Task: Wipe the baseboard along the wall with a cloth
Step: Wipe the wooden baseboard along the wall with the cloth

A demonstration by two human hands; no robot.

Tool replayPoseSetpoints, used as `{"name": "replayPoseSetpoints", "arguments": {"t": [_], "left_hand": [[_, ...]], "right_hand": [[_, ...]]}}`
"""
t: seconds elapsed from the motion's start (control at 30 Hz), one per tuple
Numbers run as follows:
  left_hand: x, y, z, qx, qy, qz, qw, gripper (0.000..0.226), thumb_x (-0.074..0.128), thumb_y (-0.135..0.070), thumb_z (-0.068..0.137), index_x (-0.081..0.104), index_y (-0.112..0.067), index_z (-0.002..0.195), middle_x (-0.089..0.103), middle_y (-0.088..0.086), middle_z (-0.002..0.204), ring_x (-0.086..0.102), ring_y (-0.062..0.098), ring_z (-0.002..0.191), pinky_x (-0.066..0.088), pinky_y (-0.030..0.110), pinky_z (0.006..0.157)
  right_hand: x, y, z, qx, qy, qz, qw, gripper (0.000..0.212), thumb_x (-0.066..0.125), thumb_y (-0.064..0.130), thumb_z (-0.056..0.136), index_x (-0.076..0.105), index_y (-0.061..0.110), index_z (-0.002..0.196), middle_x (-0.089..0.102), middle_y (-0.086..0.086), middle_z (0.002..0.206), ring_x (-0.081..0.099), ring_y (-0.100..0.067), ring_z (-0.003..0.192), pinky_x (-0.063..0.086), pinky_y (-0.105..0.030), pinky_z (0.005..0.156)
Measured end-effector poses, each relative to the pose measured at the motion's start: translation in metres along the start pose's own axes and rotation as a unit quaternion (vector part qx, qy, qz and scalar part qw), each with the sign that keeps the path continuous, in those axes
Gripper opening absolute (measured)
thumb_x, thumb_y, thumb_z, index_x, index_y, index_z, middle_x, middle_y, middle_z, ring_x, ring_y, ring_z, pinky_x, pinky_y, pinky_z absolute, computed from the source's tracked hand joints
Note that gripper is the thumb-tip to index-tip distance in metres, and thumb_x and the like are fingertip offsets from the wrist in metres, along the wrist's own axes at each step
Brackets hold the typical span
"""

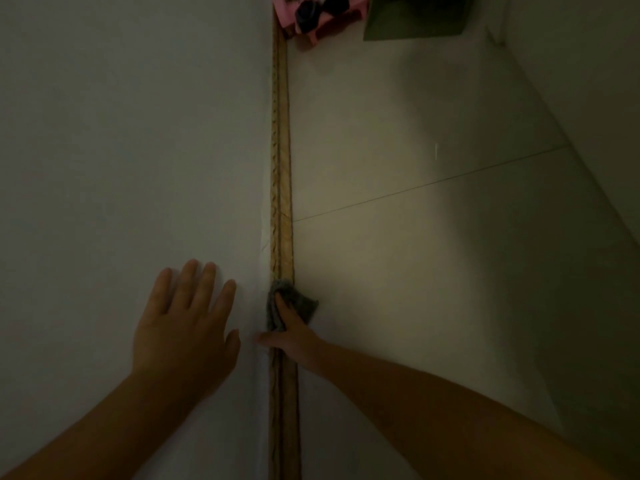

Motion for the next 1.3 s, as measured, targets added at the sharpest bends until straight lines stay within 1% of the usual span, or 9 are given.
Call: {"name": "replayPoseSetpoints", "arguments": {"t": [0.07, 0.2, 0.33, 0.43, 0.53, 0.63, 0.87, 1.03, 1.3], "left_hand": [[0.003, -0.003, 0.002, 0.021, 0.008, -0.016, 1.000, 0.071, 0.038, -0.054, 0.079, 0.043, -0.020, 0.140, 0.036, 0.018, 0.148, 0.027, 0.036, 0.139, -0.009, 0.049, 0.113], [0.005, -0.005, 0.006, 0.018, -0.020, -0.041, 0.999, 0.070, 0.029, -0.050, 0.079, 0.050, -0.014, 0.135, 0.040, 0.023, 0.144, 0.031, 0.041, 0.136, -0.004, 0.053, 0.113], [0.006, -0.007, 0.003, -0.005, -0.039, 0.057, 0.998, 0.071, 0.012, -0.058, 0.090, -0.006, -0.023, 0.149, -0.007, 0.012, 0.158, -0.011, 0.033, 0.144, -0.024, 0.053, 0.103], [0.009, -0.013, 0.003, -0.014, -0.047, 0.064, 0.997, 0.073, 0.012, -0.059, 0.090, -0.013, -0.024, 0.148, -0.009, 0.010, 0.158, -0.012, 0.032, 0.144, -0.024, 0.054, 0.102], [0.009, -0.018, 0.004, -0.012, -0.044, 0.050, 0.998, 0.075, 0.013, -0.059, 0.089, -0.023, -0.024, 0.145, -0.008, 0.008, 0.159, -0.009, 0.030, 0.145, -0.026, 0.054, 0.099], [0.011, -0.020, 0.004, -0.015, -0.030, 0.044, 0.998, 0.074, 0.014, -0.058, 0.089, -0.031, -0.024, 0.137, -0.010, 0.008, 0.159, -0.011, 0.029, 0.145, -0.027, 0.052, 0.099], [0.006, -0.016, 0.000, -0.014, -0.015, 0.061, 0.998, 0.073, 0.010, -0.058, 0.089, -0.031, -0.023, 0.137, -0.015, 0.010, 0.158, -0.015, 0.031, 0.144, -0.028, 0.050, 0.098], [0.003, -0.011, -0.001, -0.006, -0.008, 0.077, 0.997, 0.072, 0.010, -0.058, 0.090, -0.031, -0.023, 0.138, -0.017, 0.010, 0.157, -0.017, 0.031, 0.143, -0.033, 0.051, 0.093], [0.002, -0.012, -0.007, 0.032, -0.047, 0.016, 0.998, 0.073, 0.015, -0.058, 0.090, -0.023, -0.025, 0.142, -0.014, 0.009, 0.157, -0.014, 0.029, 0.144, -0.027, 0.048, 0.102]], "right_hand": [[0.000, 0.002, 0.002, -0.001, 0.007, 0.010, 1.000, 0.116, 0.078, 0.051, 0.067, 0.000, 0.034, 0.151, -0.003, 0.007, 0.161, 0.012, -0.021, 0.146, 0.023, -0.043, 0.117], [0.000, 0.017, 0.013, 0.009, -0.007, 0.050, 0.999, 0.137, 0.081, 0.070, 0.042, 0.004, 0.038, 0.150, 0.008, 0.007, 0.160, 0.021, -0.020, 0.144, 0.027, -0.043, 0.116], [-0.001, 0.014, 0.006, -0.014, -0.022, 0.002, 1.000, 0.115, 0.075, 0.062, 0.067, 0.001, 0.037, 0.151, -0.003, 0.009, 0.161, 0.009, -0.018, 0.147, 0.017, -0.040, 0.119], [0.000, -0.001, -0.011, -0.017, -0.009, -0.022, 1.000, 0.100, 0.068, 0.049, 0.082, -0.002, 0.033, 0.152, -0.006, 0.007, 0.160, 0.003, -0.020, 0.147, 0.013, -0.035, 0.117], [0.006, -0.014, -0.027, 0.013, 0.014, -0.049, 0.999, 0.099, 0.066, 0.056, 0.081, -0.003, 0.039, 0.150, -0.012, 0.006, 0.160, -0.002, -0.021, 0.147, 0.009, -0.043, 0.119], [0.008, -0.023, -0.037, 0.010, 0.016, -0.078, 0.997, 0.098, 0.064, 0.057, 0.082, -0.004, 0.039, 0.150, -0.014, 0.006, 0.160, -0.004, -0.020, 0.147, 0.007, -0.040, 0.117], [0.022, -0.055, -0.063, 0.040, 0.074, -0.072, 0.994, 0.104, 0.068, 0.063, 0.073, -0.004, 0.047, 0.146, -0.015, 0.009, 0.159, -0.006, -0.018, 0.147, 0.010, -0.046, 0.120], [0.021, -0.033, -0.060, 0.046, 0.054, -0.058, 0.996, 0.103, 0.067, 0.062, 0.076, -0.005, 0.044, 0.148, -0.014, 0.009, 0.159, -0.003, -0.019, 0.147, 0.008, -0.043, 0.120], [0.026, -0.036, -0.059, 0.045, 0.024, -0.071, 0.996, 0.104, 0.067, 0.061, 0.077, -0.008, 0.042, 0.148, -0.015, 0.008, 0.160, -0.005, -0.018, 0.147, 0.007, -0.040, 0.119]]}}
Point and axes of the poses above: each hand's wrist, its own z-axis towards the middle knuckle, its own x-axis out of the palm, y = z × x, the point moved 6 cm from there along z, towards the middle knuckle
